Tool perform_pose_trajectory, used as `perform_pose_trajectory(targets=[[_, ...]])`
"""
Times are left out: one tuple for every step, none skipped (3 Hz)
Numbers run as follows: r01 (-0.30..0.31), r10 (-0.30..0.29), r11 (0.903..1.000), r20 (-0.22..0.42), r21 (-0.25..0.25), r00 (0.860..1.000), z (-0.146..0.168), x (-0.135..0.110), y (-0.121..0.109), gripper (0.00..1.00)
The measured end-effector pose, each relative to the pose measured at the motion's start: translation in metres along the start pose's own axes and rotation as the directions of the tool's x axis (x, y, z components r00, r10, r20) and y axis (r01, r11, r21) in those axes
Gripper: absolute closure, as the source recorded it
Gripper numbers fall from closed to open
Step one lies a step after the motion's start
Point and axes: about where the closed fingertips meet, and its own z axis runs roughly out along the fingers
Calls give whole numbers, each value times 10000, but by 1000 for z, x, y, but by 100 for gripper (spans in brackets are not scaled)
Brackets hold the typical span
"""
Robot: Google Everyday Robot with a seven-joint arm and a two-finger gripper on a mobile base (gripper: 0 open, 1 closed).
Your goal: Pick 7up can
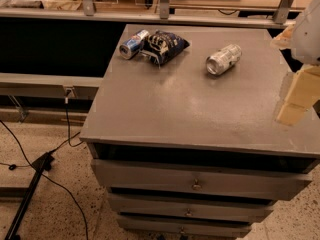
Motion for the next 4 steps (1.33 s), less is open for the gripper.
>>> perform_pose_trajectory(targets=[[0, 0, 10000, 1, 2, 10000, 0, 0, 0, 0], [4, 17, 9986, -399, 530, 9992, 10, 5, -16, 0], [524, -361, 9895, -1211, 1350, 9920, 35, 13, -71, 0], [1883, -1321, 9642, -2776, 1866, 9516, 67, 24, -148, 0]])
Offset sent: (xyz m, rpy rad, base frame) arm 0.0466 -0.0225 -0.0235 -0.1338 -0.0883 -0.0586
